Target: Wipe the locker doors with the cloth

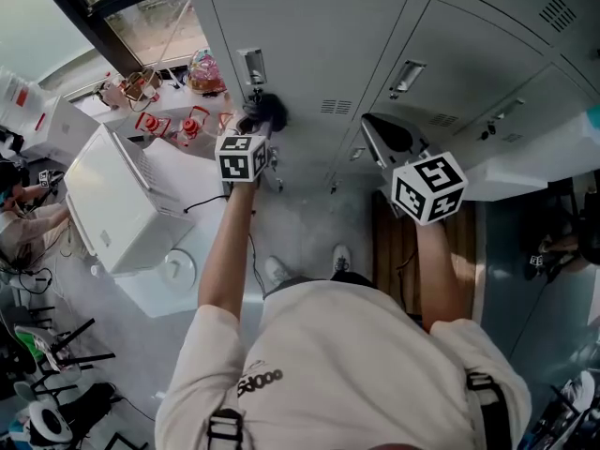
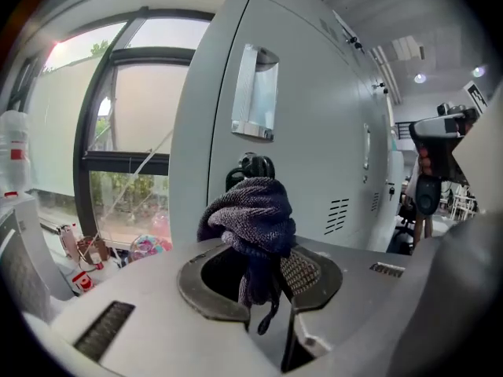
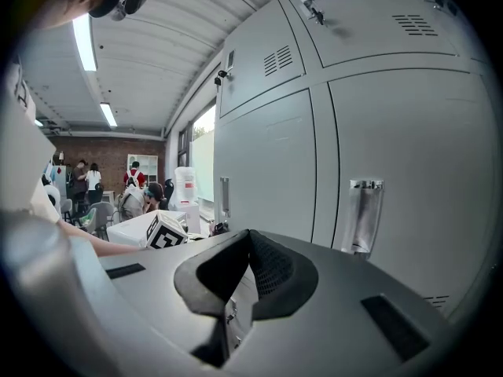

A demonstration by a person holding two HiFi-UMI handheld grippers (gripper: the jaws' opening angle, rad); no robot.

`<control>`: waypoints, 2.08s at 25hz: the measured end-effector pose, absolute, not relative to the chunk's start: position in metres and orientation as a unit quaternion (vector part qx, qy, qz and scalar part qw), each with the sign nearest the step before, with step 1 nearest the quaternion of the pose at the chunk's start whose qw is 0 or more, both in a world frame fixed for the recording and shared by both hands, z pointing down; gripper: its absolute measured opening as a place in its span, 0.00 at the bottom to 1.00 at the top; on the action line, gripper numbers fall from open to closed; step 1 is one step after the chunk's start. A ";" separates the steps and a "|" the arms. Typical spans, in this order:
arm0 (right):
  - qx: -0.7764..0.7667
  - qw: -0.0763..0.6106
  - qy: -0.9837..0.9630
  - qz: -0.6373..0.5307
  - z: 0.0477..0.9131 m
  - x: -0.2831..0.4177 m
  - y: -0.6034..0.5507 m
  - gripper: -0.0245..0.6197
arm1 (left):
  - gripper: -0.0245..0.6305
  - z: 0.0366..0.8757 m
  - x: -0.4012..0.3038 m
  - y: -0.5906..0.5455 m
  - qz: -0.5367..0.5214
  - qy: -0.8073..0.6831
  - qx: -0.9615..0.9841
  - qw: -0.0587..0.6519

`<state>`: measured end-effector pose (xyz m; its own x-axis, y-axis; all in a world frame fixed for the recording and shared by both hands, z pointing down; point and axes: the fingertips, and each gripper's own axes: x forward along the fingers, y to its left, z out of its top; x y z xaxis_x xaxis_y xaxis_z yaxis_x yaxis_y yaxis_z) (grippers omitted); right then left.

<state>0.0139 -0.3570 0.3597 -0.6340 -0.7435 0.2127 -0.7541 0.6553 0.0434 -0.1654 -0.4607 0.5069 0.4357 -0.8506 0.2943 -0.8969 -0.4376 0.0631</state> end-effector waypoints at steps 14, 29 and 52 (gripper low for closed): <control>0.437 0.106 -0.893 0.036 0.369 0.047 -0.362 0.05 | 0.19 0.482 -0.083 -0.459 0.136 -0.435 0.888 0.064; 0.436 0.073 -0.897 0.016 0.342 0.058 -0.365 0.05 | 0.18 0.272 -0.028 -0.444 0.026 -0.387 0.915 -0.114; 0.412 0.079 -0.907 0.037 0.362 0.043 -0.360 0.05 | 0.18 0.418 -0.100 -0.456 0.163 -0.454 0.876 -0.014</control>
<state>0.0428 -0.3598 0.3620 -0.6481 -0.7415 0.1736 -0.7531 0.6579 -0.0020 -0.0995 -0.4564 0.4181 0.5343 -0.8002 0.2725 -0.7910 -0.5869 -0.1726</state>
